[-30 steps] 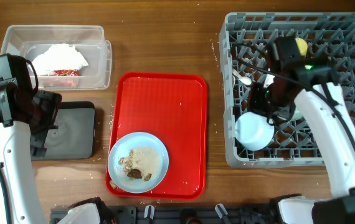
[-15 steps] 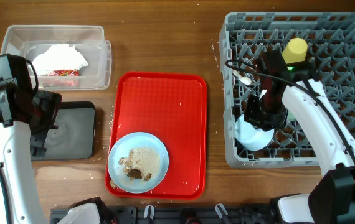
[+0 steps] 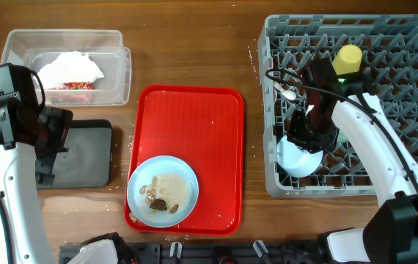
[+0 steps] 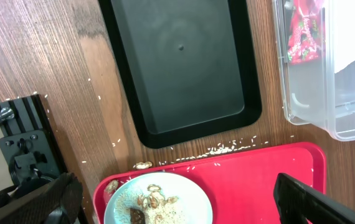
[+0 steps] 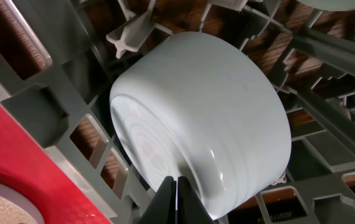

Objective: Sort waste into correct bins and load items into the dishwasher rack
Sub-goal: 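Tilt the bowl upright into the rack slots and release it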

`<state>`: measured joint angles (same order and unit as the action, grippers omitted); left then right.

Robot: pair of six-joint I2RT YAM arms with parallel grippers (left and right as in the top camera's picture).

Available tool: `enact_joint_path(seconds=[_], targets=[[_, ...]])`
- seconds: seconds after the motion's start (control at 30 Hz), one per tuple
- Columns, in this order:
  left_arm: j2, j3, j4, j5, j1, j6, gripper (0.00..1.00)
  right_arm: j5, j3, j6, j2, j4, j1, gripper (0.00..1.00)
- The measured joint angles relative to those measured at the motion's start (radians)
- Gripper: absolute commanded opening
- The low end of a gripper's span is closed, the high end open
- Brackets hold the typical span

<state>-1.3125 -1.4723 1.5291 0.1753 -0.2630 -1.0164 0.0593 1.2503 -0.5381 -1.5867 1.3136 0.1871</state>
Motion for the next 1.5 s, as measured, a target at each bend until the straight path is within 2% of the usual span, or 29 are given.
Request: enact_joint_path(seconds=[0.2,0.47,0.8,1.03,1.2,1.5], targets=[[0.000,0.000,0.000,0.000,0.000,0.000,1.00,-0.055,-0.001,-0.071,0.000,0.052,0.009,0.04],[0.000,0.000,0.000,0.000,0.000,0.000,1.00,-0.207,0.035,-0.149,-0.004,0.212,-0.015,0.04],[0.000,0.000,0.000,0.000,0.000,0.000,1.00,-0.250,0.069,-0.150,-0.004,0.219,-0.015,0.04],[0.000,0.000,0.000,0.000,0.000,0.000,1.00,-0.051,0.069,-0.013,-0.004,0.116,-0.015,0.04],[0.000,0.000,0.000,0.000,0.000,0.000,1.00,0.080,0.069,0.096,-0.004,0.082,-0.015,0.09],[0.000,0.000,0.000,0.000,0.000,0.000,1.00,0.060,-0.019,0.069,-0.004,0.063,-0.015,0.04]])
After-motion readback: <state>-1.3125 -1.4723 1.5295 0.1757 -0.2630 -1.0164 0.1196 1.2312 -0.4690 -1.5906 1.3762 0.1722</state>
